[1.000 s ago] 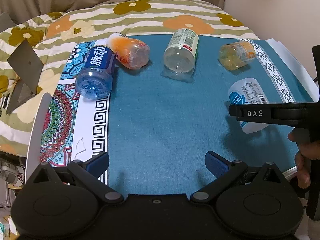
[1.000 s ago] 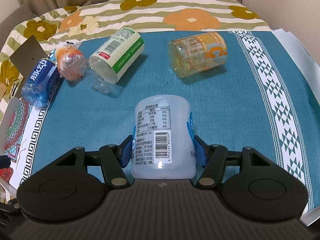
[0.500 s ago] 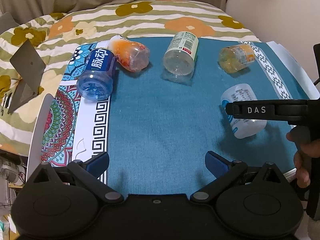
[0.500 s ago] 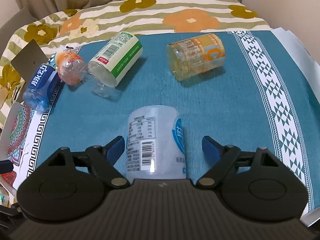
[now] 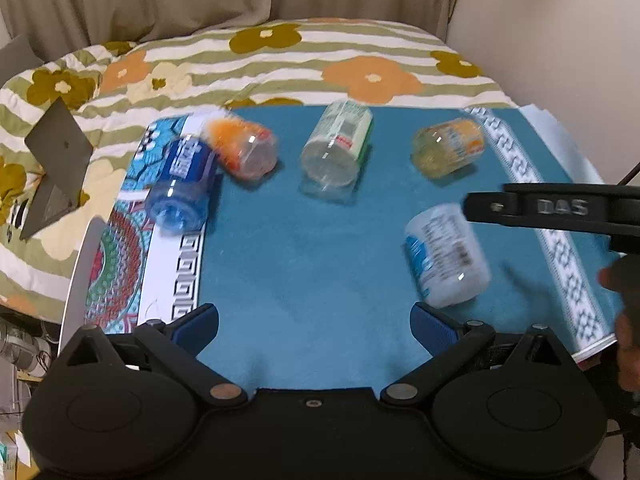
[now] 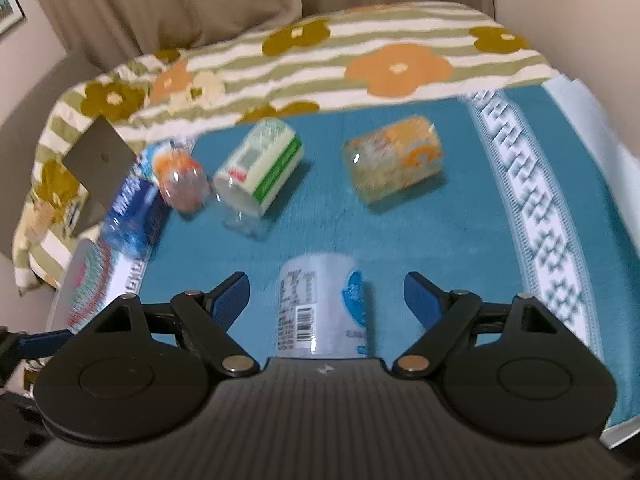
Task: Flip cup upright
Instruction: 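Lower the cup onto the cloth and open the right gripper, then close the left gripper around the body of the lying cup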
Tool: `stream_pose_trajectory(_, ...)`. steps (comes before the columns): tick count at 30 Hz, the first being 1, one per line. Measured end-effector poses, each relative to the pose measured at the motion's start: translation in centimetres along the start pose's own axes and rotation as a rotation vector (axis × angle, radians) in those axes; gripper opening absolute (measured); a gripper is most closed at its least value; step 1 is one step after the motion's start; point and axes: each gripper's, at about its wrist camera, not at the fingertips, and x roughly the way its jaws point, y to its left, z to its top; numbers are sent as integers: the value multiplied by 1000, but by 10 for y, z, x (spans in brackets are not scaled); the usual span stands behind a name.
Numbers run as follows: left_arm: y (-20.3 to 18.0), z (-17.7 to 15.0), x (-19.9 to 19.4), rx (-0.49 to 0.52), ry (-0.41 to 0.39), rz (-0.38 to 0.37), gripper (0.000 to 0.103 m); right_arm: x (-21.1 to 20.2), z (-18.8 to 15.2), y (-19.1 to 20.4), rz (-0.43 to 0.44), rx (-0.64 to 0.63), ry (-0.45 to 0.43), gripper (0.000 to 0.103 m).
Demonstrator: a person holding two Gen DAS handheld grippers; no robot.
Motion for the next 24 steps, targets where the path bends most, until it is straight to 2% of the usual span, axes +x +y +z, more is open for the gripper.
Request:
stream_pose_trajectory(5, -25, 26, -1, -13, 2, -23, 103, -39, 10, -36, -16, 23, -46, 103)
stream_pose_trajectory(10, -49, 55, 21, -64, 98, -66, 103, -60, 7, -79, -73, -8, -55, 103)
stream_pose_trajectory(15, -69, 73, 53, -76, 213, -52, 101, -61, -8, -118, -14, -17, -50, 103)
stream_pose_trajectory(20, -85, 85, 85, -101, 295, -40, 101, -46, -20, -137, 44, -33, -20, 103)
stream_pose_trajectory(24, -91, 89, 109, -114, 369, -38, 94, -33, -28, -149, 90, -13, 19, 103)
